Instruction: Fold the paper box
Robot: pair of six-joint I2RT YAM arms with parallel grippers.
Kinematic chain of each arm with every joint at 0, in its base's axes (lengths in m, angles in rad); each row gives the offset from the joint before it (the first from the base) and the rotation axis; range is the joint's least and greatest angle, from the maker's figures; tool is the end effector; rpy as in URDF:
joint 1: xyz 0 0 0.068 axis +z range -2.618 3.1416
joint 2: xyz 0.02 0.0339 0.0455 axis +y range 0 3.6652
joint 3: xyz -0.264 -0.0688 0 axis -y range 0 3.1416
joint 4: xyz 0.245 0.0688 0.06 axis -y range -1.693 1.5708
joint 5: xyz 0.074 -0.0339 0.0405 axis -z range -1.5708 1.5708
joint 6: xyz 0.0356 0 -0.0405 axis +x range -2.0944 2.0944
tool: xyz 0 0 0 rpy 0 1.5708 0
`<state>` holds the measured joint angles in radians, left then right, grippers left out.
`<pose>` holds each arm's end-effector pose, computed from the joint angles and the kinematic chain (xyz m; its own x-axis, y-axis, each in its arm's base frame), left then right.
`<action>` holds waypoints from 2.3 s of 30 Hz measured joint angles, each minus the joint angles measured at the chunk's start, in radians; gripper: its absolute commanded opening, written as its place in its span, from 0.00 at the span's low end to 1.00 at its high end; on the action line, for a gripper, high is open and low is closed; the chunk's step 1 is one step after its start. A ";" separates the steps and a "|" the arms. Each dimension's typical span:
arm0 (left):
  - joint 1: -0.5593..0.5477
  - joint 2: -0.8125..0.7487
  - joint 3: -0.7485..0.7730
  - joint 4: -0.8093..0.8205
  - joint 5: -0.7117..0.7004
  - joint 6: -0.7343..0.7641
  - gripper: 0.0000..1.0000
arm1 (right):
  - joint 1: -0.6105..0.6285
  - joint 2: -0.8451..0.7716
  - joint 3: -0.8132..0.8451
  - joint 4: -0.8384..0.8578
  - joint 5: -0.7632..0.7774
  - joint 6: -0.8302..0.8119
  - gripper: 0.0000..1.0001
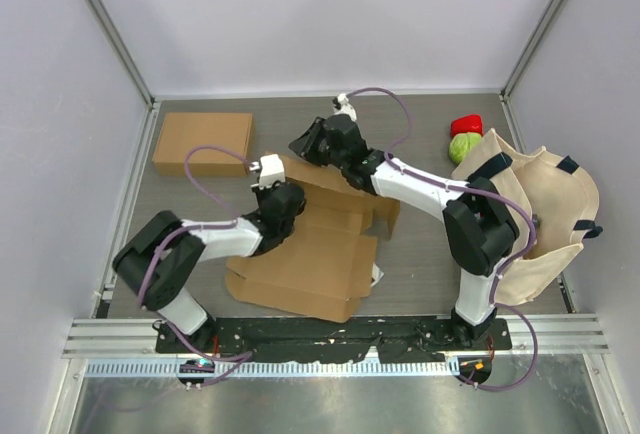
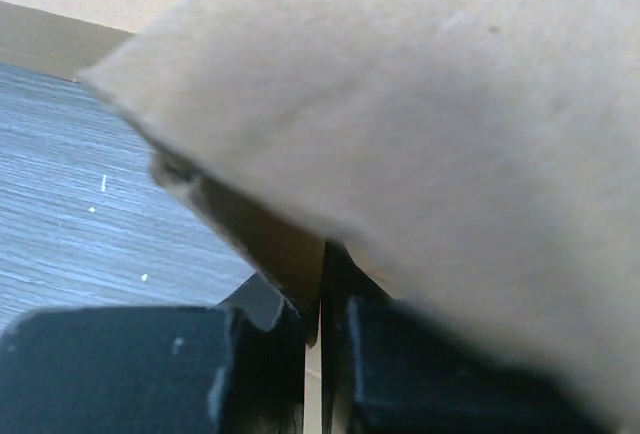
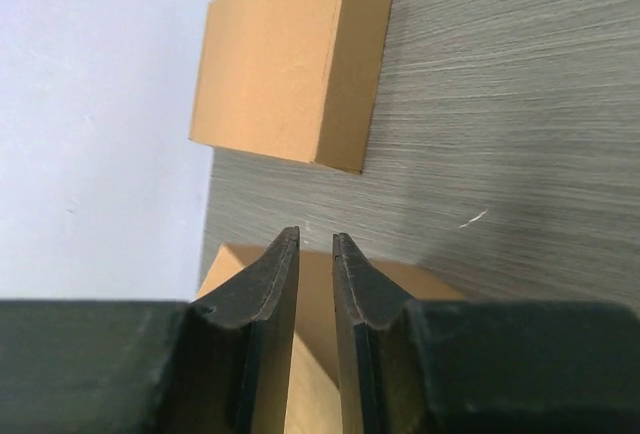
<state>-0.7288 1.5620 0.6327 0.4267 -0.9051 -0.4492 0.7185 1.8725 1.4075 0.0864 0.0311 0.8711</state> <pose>0.2398 -0.1766 0.1709 -0.2790 -0.1104 -0.9539 -0.2487 0.9678 -0.0393 0.3366 0.2929 0.2688 -0.6659 0.4335 -0.6072 -0.1968 0.6829 0.7035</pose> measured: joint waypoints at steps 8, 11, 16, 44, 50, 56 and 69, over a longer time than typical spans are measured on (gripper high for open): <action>-0.018 0.101 0.075 -0.004 -0.119 -0.111 0.02 | -0.006 -0.032 -0.098 0.144 0.018 0.151 0.27; -0.015 0.042 0.030 -0.002 -0.070 -0.093 0.36 | -0.009 -0.026 -0.059 0.085 -0.009 0.114 0.33; -0.002 -0.117 -0.066 -0.066 0.011 -0.097 0.69 | -0.066 -0.020 0.090 -0.157 -0.086 -0.086 0.58; -0.237 -0.156 -0.091 0.009 0.792 -0.229 0.24 | -0.209 -0.878 -0.728 -0.491 0.043 -0.423 0.61; -0.273 0.096 0.026 0.135 0.835 -0.307 0.10 | -0.159 -0.856 -0.790 -0.381 0.103 -0.415 0.62; -0.273 0.257 0.074 0.179 0.821 -0.361 0.03 | -0.125 -0.846 -0.827 -0.310 0.212 -0.415 0.44; -0.271 0.313 0.122 0.207 0.748 -0.400 0.00 | 0.041 -0.790 -0.749 -0.323 0.366 -0.360 0.01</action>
<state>-1.0000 1.8748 0.7544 0.6334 -0.1574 -0.8494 0.7597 1.0821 0.6582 -0.2367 0.3969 0.5110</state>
